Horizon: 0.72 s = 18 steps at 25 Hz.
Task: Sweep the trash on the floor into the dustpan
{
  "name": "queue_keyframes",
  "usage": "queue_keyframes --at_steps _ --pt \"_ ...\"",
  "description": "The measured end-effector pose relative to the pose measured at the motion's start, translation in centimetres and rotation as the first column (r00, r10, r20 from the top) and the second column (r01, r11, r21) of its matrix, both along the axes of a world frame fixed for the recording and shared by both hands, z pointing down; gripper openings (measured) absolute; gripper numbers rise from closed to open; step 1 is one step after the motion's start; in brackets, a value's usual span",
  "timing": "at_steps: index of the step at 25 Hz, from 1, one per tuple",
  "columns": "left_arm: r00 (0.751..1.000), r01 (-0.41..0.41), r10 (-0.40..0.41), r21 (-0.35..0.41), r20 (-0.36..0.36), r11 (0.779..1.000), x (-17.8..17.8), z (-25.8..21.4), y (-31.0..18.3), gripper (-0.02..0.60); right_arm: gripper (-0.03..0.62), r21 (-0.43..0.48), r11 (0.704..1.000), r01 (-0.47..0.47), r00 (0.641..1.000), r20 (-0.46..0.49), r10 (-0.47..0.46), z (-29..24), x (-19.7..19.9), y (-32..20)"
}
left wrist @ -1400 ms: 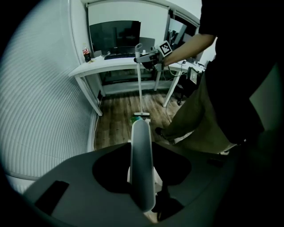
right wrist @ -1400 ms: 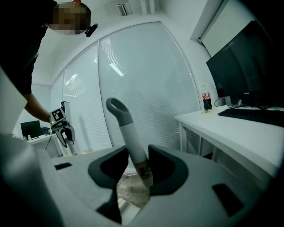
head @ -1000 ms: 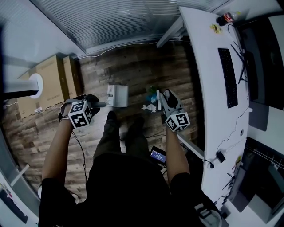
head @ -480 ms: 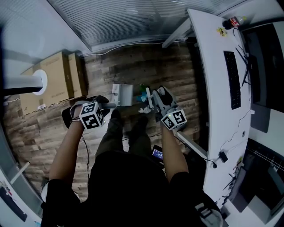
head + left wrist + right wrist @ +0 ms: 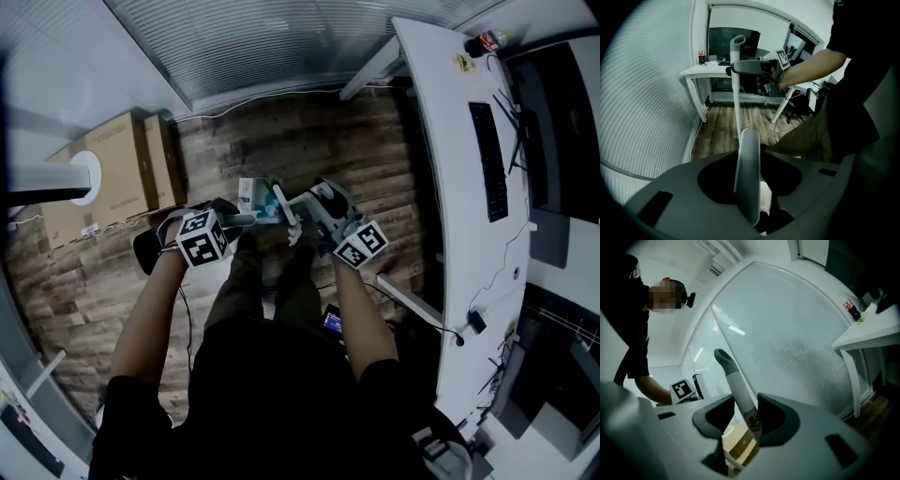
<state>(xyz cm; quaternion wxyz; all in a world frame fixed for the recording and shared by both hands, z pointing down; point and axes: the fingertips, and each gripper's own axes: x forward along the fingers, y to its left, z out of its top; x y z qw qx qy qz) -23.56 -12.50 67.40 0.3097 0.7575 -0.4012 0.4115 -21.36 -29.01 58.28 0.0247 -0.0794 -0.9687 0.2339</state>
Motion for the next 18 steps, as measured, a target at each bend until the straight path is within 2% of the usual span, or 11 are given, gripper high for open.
queue_keyframes --at_steps 3,6,14,18 --pt "1.000 -0.006 0.006 0.006 -0.010 1.000 0.1 0.1 0.4 0.126 0.140 0.006 1.000 0.003 1.000 0.028 -0.003 -0.8 0.8 -0.2" --pt "1.000 -0.018 0.018 0.006 -0.014 1.000 0.1 0.1 1.0 0.124 0.136 0.057 0.998 -0.018 1.000 -0.001 0.018 -1.3 2.2 -0.9" --pt "0.998 -0.055 0.055 0.006 -0.008 0.998 -0.9 0.3 2.5 0.124 0.124 0.161 0.975 -0.153 0.981 -0.093 0.169 -3.1 8.4 -3.2" --pt "0.997 -0.083 0.083 0.012 0.003 0.996 -1.0 0.2 3.3 0.123 0.122 0.209 0.948 -0.242 0.957 -0.110 0.269 -5.1 12.7 -3.7"
